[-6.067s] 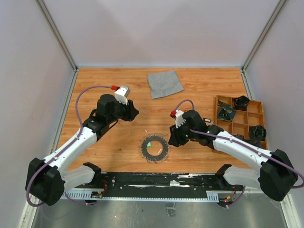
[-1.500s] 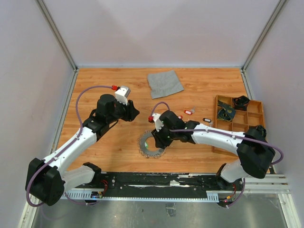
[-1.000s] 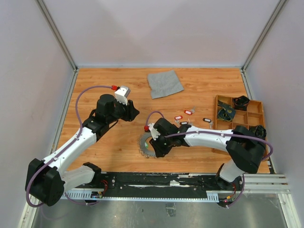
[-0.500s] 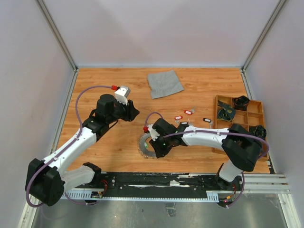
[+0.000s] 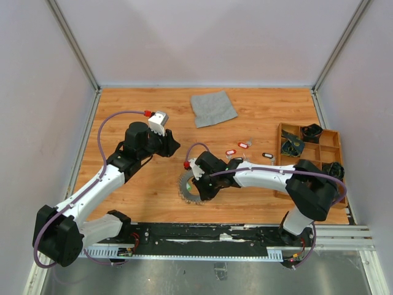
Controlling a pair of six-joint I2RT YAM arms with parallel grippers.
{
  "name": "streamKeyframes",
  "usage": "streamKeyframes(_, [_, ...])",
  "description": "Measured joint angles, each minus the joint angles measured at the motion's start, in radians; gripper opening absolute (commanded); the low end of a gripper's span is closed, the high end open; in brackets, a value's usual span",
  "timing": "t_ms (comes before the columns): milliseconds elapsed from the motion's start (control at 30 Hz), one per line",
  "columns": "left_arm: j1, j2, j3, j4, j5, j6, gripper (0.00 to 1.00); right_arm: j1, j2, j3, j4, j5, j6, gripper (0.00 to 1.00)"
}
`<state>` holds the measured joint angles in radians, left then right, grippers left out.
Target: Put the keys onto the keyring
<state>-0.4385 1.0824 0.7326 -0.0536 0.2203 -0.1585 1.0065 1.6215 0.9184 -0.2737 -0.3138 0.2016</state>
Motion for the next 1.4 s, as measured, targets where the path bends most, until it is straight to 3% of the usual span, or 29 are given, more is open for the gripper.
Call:
streamKeyframes(200, [0.0,0.0,0.0,0.0,0.0,0.0,0.43,0.0,-0.003,0.005,-0.024,0.034,-0.002,0.01])
streamKeyframes(467, [0.0,0.0,0.0,0.0,0.0,0.0,0.43,0.0,-0.025,0.005,-0.104,0.099,-0.029,0.03])
streamKeyframes(533, [0.0,0.0,0.0,0.0,0.0,0.0,0.43,0.0,-0.03,0.005,-0.118,0.117,-0.034,0.06])
streamKeyframes(700, [0.0,0.0,0.0,0.0,0.0,0.0,0.43,0.0,-0.042,0.008,-0.151,0.163,-0.045,0.34])
streamKeyframes(1033, [0.0,-0.001,0.0,0.0,-0.018,0.0,0.42,0.0,-0.09,0.013,0.017,0.13,0.108,0.54])
streamKeyframes(1400, [0.001,-0.013,0.0,0.0,-0.043,0.0,0.42,0.074,-0.005,0.073,0.084,0.164,0.253,0.54])
